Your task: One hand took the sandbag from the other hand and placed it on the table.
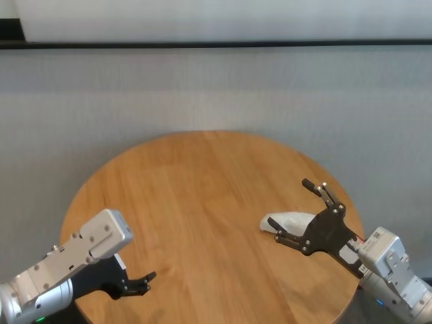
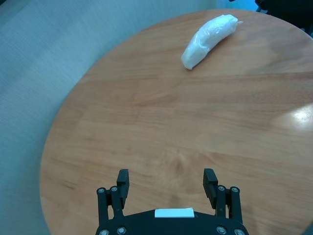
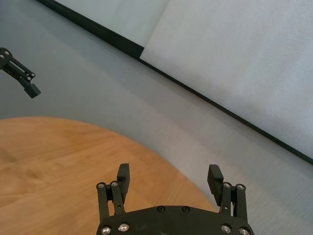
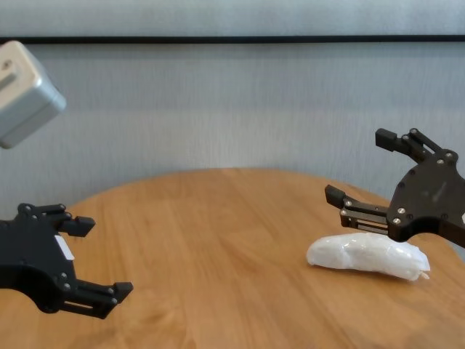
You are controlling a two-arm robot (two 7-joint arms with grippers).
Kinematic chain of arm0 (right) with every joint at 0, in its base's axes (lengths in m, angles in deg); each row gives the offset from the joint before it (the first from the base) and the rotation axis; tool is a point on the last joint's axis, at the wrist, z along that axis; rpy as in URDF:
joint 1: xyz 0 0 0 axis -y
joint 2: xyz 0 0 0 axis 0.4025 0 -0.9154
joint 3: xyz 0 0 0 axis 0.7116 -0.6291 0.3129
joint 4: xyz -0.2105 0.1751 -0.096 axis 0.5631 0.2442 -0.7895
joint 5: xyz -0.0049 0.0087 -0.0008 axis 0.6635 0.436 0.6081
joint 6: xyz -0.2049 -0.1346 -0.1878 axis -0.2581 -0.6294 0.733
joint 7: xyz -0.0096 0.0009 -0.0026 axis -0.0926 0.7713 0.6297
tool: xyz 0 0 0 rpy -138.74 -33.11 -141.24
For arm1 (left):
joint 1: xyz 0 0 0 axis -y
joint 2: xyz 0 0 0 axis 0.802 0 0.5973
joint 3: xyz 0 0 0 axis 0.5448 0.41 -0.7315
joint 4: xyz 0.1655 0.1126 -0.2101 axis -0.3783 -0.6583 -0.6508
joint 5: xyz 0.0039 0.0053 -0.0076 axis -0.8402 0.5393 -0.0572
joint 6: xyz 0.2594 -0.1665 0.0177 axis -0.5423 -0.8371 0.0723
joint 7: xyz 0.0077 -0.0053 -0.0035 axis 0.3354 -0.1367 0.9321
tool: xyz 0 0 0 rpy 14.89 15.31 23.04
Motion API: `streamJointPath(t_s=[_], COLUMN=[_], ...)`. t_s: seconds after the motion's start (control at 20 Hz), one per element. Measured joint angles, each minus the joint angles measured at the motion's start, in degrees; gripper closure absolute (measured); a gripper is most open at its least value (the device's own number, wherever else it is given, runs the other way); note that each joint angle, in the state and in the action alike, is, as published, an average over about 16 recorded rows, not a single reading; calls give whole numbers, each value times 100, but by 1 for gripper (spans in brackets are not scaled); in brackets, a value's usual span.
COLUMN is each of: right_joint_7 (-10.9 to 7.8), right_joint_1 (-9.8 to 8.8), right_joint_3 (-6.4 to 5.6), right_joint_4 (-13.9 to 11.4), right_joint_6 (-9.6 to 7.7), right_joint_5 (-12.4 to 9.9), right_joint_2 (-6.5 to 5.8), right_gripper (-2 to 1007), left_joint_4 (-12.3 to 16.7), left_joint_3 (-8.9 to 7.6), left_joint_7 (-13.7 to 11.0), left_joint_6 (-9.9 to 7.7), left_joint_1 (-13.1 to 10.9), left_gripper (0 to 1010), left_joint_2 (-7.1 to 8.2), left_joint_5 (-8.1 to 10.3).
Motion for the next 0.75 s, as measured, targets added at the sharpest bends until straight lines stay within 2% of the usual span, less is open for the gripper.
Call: streamJointPath(t_s=[0.75], right_joint_7=[-6], right_joint_1=[5], right_joint_3=[-3], right_joint_4=[6], right_joint_6=[-11], right_joint_5=[-10], right_joint_2=[0], right_gripper=[0], left_joint_4=[0], left_joint_3=[0], left_joint_7=[0], left_joint_6=[0], left_joint_1=[0], left_gripper=[10], left_joint_2=[0], left_joint_5=[0])
